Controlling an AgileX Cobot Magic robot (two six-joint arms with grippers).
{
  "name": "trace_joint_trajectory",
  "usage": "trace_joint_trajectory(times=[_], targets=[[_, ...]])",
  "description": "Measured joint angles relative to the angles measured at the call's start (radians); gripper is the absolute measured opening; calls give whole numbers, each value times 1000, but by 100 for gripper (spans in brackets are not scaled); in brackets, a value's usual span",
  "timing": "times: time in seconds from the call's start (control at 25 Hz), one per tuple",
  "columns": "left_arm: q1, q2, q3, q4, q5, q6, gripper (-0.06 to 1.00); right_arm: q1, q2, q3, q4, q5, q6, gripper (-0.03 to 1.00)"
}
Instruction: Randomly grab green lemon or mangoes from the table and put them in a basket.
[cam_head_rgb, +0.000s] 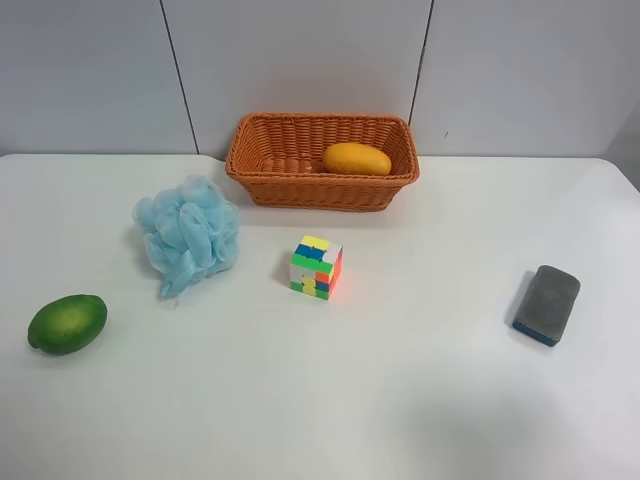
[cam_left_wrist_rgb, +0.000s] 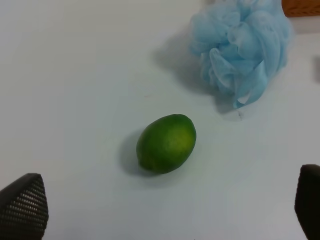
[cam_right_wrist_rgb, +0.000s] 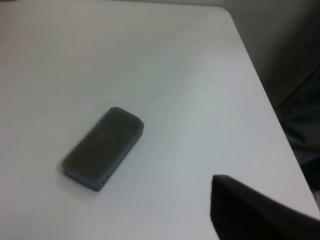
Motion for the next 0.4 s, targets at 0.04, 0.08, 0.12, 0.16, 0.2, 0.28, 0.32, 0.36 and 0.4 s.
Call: trace_joint_trajectory(times=[0.04, 0.08, 0.12, 0.16, 0.2, 0.28, 0.32, 0.36, 0.4], targets=[[0, 0, 0, 0, 0, 0, 99, 0, 0, 0, 0, 0, 0, 99], [0, 0, 0, 0, 0, 0, 99, 0, 0, 0, 0, 0, 0, 99], [0, 0, 0, 0, 0, 0, 99, 0, 0, 0, 0, 0, 0, 99], [0, 0, 0, 0, 0, 0, 99, 0, 0, 0, 0, 0, 0, 99], [0, 0, 0, 0, 0, 0, 99, 0, 0, 0, 0, 0, 0, 99], [0, 0, 0, 0, 0, 0, 99, 0, 0, 0, 0, 0, 0, 99], [0, 0, 0, 0, 0, 0, 99, 0, 0, 0, 0, 0, 0, 99], [0, 0, 0, 0, 0, 0, 99, 0, 0, 0, 0, 0, 0, 99], [0, 0, 0, 0, 0, 0, 99, 0, 0, 0, 0, 0, 0, 99]])
